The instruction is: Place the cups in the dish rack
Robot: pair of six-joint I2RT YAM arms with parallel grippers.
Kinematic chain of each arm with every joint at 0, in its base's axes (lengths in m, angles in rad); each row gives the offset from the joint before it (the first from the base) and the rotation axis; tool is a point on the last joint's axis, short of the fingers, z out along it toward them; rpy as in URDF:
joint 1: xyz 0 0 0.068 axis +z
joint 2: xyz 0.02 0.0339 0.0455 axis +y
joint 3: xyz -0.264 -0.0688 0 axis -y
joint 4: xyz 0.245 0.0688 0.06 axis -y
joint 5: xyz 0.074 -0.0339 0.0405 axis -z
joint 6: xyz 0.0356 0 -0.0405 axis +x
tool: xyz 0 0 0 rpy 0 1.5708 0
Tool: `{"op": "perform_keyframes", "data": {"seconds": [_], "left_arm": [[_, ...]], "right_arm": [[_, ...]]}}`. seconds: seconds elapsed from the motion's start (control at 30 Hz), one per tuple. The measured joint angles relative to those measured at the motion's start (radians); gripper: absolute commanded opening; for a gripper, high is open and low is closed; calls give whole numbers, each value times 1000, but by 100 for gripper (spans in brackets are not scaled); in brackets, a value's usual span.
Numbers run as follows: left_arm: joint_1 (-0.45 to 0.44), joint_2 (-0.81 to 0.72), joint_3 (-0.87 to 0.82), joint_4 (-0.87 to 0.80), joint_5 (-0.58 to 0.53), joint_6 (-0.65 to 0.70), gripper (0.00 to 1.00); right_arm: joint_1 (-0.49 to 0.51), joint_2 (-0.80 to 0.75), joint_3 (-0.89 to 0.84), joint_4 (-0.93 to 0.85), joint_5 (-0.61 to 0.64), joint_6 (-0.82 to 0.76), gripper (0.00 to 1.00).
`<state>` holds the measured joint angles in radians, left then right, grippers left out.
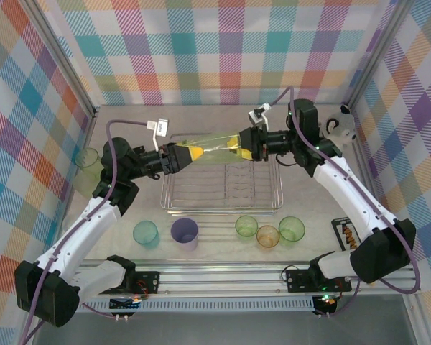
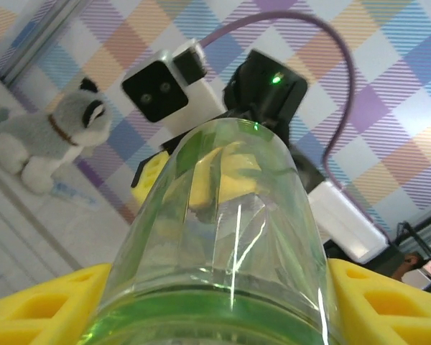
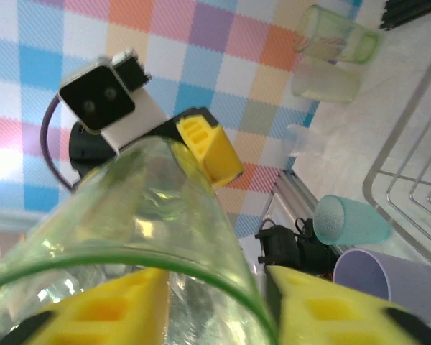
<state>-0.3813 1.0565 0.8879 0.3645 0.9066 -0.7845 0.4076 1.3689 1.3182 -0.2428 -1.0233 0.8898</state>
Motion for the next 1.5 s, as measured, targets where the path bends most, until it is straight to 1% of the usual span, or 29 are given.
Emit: {"op": "perform_keyframes", "data": {"seconds": [0.03, 0.1, 0.13, 0.2, 0.27, 0.37, 0.47, 0.53, 0.63, 0.77, 0.87, 0.97, 1.1, 1.33, 1.5], "left_arm": [[-2, -8, 2, -46, -24, 30, 18], [-2, -33, 31, -152, -72, 92, 14], [-3, -43, 53, -232, -106, 126, 13], [-3, -50, 128, -428, -203, 204, 5], [-3, -31, 198, -587, -291, 261, 0], [-3, 35, 318, -822, -428, 328, 0], [-3, 114, 417, -1000, -546, 369, 0], [-3, 158, 470, -1097, -611, 389, 0], [-3, 224, 559, -1224, -698, 408, 0], [-3, 323, 679, -1341, -781, 426, 0], [-3, 424, 776, -1420, -824, 445, 0], [-5, 512, 843, -1463, -849, 464, 0], [-11, 611, 901, -1509, -884, 490, 0], [-19, 771, 1012, -1561, -963, 549, 0], [-19, 871, 1102, -1590, -978, 571, 0]], "right_arm": [[1, 3, 14, -45, 27, -25, 67], [0, 5, 44, -170, 116, -94, 72], [-3, 5, 58, -228, 175, -124, 74], [-24, -5, 66, -310, 270, -167, 77], [-49, -31, 43, -367, 343, -188, 78], [-107, -112, -56, -403, 454, -195, 79], [-163, -223, -164, -427, 570, -182, 84], [-185, -308, -223, -435, 646, -167, 86], [-193, -417, -272, -441, 740, -162, 87], [-198, -512, -289, -452, 846, -174, 87], [-199, -556, -292, -469, 903, -197, 87], [-199, -581, -293, -485, 939, -219, 87], [-199, -604, -293, -504, 959, -234, 87], [-199, -618, -291, -564, 960, -267, 87], [-199, -619, -288, -613, 960, -281, 87]]}}
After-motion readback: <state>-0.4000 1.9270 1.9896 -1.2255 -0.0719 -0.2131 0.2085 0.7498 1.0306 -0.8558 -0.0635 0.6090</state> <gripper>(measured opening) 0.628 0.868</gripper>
